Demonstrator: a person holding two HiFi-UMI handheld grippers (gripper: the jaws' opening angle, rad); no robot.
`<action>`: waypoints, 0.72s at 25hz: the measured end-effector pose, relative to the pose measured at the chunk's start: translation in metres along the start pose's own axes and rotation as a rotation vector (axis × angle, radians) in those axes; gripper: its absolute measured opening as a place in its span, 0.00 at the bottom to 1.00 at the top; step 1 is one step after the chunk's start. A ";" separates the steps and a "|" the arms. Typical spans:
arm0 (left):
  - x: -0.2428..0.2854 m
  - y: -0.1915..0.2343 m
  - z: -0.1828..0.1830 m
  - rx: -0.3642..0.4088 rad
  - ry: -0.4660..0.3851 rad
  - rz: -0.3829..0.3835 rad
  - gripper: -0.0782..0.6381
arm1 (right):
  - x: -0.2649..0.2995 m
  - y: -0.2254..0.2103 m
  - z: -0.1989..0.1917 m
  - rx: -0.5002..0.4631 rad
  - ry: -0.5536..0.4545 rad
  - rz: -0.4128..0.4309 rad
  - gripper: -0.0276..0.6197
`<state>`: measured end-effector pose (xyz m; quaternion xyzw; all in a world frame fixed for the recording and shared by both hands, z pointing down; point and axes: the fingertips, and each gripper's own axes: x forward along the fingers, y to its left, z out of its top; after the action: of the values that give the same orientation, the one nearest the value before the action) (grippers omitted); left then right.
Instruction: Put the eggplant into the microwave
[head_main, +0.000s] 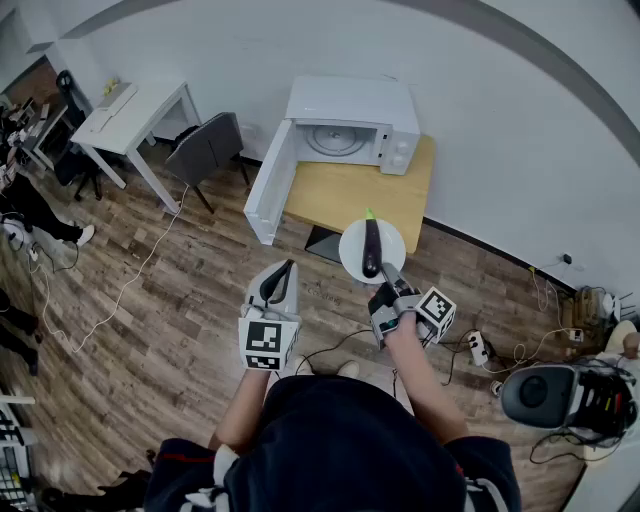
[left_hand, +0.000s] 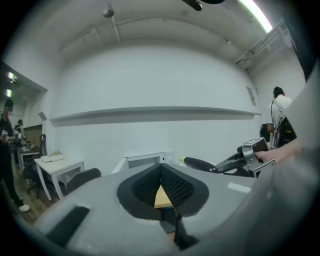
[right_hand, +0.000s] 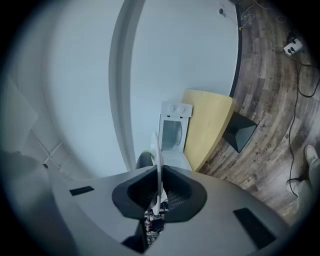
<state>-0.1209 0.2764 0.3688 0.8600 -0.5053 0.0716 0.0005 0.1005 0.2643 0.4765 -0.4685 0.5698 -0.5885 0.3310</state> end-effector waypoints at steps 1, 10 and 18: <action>0.000 -0.001 0.000 -0.001 0.000 0.000 0.13 | 0.000 -0.001 0.000 0.015 0.002 0.006 0.09; 0.006 -0.016 0.000 0.003 0.010 0.006 0.13 | -0.006 -0.009 0.011 0.030 0.017 -0.001 0.09; 0.013 -0.048 0.001 0.007 0.018 0.017 0.13 | -0.019 -0.017 0.032 0.027 0.051 0.004 0.09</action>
<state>-0.0724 0.2882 0.3725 0.8550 -0.5123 0.0814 0.0014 0.1395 0.2723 0.4868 -0.4478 0.5708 -0.6072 0.3239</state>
